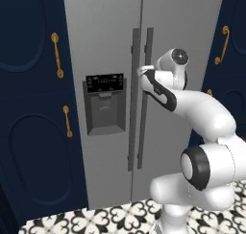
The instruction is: Take the strawberry from the fridge and place it on top of the pancake, located on the dining counter.
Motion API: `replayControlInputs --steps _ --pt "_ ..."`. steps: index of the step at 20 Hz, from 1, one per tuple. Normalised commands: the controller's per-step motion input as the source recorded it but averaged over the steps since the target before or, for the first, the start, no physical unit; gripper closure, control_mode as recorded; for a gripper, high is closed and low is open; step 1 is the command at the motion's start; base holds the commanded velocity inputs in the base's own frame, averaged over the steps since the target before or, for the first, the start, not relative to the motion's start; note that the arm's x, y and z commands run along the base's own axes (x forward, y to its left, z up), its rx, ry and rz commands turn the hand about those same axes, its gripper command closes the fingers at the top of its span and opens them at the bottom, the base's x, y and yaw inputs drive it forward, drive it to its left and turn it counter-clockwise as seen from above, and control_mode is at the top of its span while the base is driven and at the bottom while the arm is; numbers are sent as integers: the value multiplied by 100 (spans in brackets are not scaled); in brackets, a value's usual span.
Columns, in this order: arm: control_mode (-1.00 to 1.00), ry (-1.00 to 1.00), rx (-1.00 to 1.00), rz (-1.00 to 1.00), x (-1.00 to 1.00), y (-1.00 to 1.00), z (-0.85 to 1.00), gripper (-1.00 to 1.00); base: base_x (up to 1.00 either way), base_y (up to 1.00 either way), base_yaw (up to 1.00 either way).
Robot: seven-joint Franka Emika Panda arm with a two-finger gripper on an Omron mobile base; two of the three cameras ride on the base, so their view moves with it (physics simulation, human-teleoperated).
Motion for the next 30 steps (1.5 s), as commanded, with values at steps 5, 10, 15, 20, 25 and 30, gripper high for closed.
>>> replayControlInputs --steps 5,10,15,20,25,30 --pt "-100 0 0 0 38 -3 0 -100 0 0 0" --pt "-100 0 0 0 39 -2 -3 -100 0 0 0" --pt "-100 0 0 0 45 -4 -5 -100 0 0 0" --pt "-100 0 0 0 39 -2 -5 -100 0 0 0" --pt "-100 -1 0 0 36 -2 -3 -100 0 0 0" --pt "-100 -2 0 0 42 0 -16 -100 0 0 0"
